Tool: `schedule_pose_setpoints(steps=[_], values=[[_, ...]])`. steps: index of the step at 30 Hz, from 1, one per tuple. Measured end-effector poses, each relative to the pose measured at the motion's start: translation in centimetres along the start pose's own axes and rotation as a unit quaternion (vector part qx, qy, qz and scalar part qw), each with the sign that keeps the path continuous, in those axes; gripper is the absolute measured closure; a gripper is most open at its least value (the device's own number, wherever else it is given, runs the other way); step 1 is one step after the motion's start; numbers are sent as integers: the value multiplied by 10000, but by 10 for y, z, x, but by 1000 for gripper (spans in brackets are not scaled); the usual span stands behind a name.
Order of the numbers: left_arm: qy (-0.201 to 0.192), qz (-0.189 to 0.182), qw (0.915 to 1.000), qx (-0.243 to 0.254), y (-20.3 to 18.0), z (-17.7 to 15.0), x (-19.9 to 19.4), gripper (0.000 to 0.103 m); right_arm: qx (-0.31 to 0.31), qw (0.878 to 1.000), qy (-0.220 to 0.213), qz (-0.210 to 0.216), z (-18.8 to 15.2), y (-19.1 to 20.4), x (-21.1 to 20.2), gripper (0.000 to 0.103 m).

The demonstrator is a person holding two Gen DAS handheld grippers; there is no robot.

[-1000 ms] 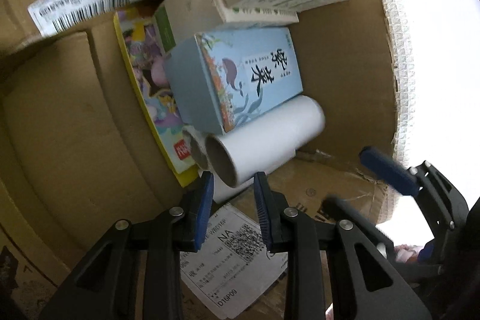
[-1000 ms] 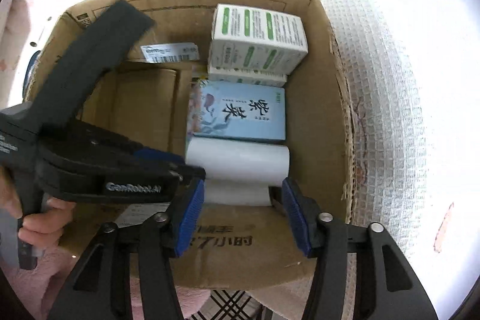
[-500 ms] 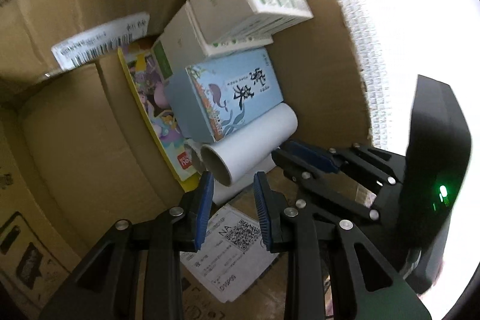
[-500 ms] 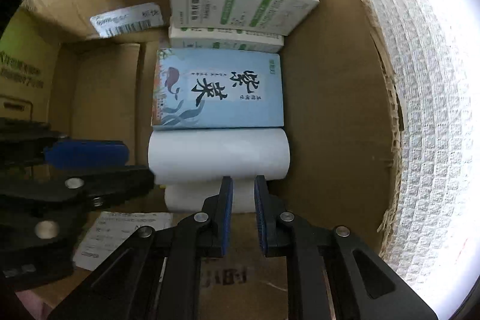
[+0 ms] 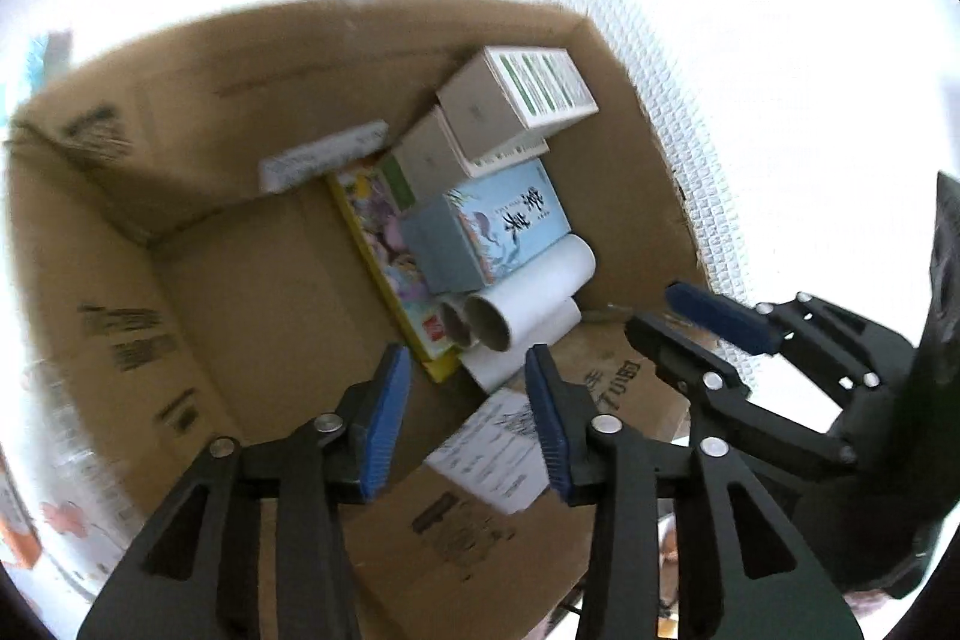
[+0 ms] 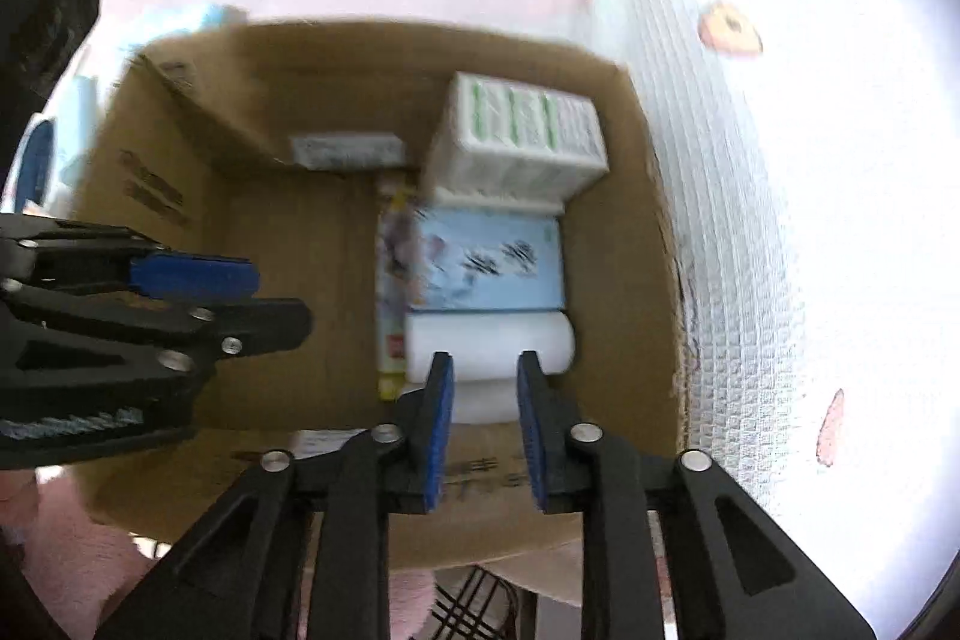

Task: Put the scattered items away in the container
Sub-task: 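Raise both grippers out of the cardboard box, then move both grippers to the white paper tube beside the navy insole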

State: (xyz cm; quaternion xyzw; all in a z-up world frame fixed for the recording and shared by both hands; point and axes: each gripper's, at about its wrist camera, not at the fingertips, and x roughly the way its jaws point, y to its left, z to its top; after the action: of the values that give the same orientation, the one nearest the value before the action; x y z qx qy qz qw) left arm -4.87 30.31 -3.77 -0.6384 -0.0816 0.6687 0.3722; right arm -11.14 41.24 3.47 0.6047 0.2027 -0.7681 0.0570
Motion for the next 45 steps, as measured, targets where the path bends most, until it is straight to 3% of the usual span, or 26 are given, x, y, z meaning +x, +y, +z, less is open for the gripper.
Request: schedule_pose_setpoints(steps=[2,4,6,9,16,22,27,31,34,36,40,45], values=[[-129,-30,9999,50,10,-8,-13,57,-19,9999,-140,-40,12,4,-9,66],[-299,-190,9993,151,13,-13,-28,57,-141,9989,-291,-336,6,28,-23,61],[-484,-106,9985,247,15,-15,-43,57,-233,9975,-450,-493,7,40,-33,52],[-788,-12,9959,441,18,-20,-65,56,-269,9971,-572,-430,11,57,-50,48],[-1362,189,9870,828,32,-29,-108,55,-431,9924,-862,-769,23,87,-66,47],[-1656,763,9791,902,51,-29,-127,54,-804,9895,-993,-671,40,121,-66,45],[-1807,1180,9740,689,83,-38,-138,53,-980,9851,-1247,-659,48,150,-67,44],[-1743,1324,9747,457,117,-50,-148,53,-964,9829,-1518,-397,42,178,-72,44],[-1803,1596,9700,329,141,-57,-156,53,-837,9810,-1739,-195,41,199,-72,41],[-1777,1803,9672,183,161,-63,-161,53,-752,9820,-1729,-78,43,215,-67,38],[-1698,1806,9687,-120,194,-73,-168,53,-745,9822,-1701,296,50,239,-61,38],[-1747,2014,9636,-211,231,-88,-178,53,-694,9817,-1675,591,68,270,-50,37]])
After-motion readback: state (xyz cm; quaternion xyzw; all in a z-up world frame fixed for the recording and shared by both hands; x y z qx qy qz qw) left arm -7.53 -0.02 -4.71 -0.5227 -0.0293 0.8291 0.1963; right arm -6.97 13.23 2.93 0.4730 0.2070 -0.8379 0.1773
